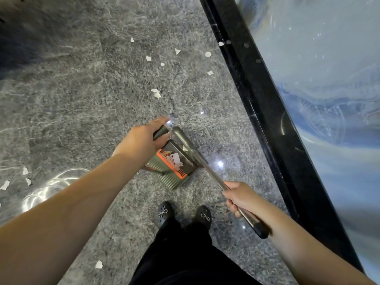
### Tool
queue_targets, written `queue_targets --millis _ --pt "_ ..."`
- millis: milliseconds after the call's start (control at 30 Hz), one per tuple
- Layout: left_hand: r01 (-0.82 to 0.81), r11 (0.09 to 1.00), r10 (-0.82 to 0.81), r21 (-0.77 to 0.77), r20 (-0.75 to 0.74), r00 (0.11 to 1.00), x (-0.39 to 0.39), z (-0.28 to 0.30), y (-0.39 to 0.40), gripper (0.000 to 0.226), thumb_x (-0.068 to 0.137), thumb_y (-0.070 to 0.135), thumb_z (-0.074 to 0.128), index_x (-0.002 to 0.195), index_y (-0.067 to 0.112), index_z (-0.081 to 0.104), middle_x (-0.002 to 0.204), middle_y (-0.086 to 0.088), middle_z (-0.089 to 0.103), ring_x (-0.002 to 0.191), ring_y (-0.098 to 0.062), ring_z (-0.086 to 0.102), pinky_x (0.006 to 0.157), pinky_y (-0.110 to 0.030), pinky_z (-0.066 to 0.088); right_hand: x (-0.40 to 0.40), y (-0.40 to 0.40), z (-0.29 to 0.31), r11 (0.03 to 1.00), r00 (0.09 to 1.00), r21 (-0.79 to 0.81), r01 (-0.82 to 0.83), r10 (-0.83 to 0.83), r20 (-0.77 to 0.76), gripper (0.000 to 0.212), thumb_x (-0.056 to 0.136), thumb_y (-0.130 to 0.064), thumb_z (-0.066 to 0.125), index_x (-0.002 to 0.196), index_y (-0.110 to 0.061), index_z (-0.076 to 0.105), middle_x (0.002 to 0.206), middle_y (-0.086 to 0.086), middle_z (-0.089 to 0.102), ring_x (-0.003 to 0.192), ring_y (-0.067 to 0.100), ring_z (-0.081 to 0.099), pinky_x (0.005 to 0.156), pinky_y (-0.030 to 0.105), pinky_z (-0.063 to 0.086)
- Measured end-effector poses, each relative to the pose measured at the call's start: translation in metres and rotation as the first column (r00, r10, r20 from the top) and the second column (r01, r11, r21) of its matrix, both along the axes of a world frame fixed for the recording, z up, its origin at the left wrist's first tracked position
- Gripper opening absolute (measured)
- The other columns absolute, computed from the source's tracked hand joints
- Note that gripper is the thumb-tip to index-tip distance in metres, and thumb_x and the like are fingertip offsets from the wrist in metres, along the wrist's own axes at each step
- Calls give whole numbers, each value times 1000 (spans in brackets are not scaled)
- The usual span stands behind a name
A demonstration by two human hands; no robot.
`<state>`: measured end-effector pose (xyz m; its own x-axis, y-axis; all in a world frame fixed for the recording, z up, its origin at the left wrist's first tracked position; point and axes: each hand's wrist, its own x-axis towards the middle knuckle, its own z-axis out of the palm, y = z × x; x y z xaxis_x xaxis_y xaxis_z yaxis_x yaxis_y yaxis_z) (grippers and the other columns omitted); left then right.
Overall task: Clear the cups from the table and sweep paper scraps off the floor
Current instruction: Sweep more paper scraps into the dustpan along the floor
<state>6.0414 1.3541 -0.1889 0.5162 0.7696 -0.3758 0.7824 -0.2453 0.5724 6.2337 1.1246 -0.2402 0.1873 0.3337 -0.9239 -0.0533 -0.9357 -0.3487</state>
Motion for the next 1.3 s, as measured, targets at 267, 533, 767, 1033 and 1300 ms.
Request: queue_targets --millis 267,533,767,1033,1300 --pt "-7 1000 7 -2 22 1000 1 0 -3 43 94 45 58 135 51 46 81 19 57 64 -1 57 48 -18 40 29 20 -8 913 895 -131 -388 406 184 49 93 -6 47 141 -8 42 107 14 70 60 16 60 70 34 56" --pt "-7 1000 7 11 6 1000 6 -2 -5 42 96 43 57 135 51 45 80 22 54 64 2 55 47 -15 37 29 -10 -8 982 987 -107 -157 155 -31 57 95 -7 52 148 -19 34 60 3 53 40 9 46 39 22 41" --pt "-16 1000 17 -17 34 999 4 0 -7 42 95 44 58 134 52 46 84 20 58 67 0 58 51 -17 40 24 -43 2 997 997 -11 -80 81 18 59 95 -8 55 148 -21 32 60 4 58 40 9 47 39 22 42" --pt "4 1000 -4 -2 25 1000 9 1 -14 43 96 43 56 137 49 45 86 16 59 68 -3 58 53 -20 42 31 -26 -27 996 998 62 59 -58 -23 62 96 -8 53 150 -22 26 54 1 51 40 11 45 39 25 43" --pt "-5 1000 5 31 3 1000 7 0 -12 43 95 43 58 134 55 45 80 21 58 56 4 55 45 -8 34 25 24 -63 984 981 99 151 -136 -141 56 98 -7 46 150 -20 29 54 0 45 41 11 41 38 24 37"
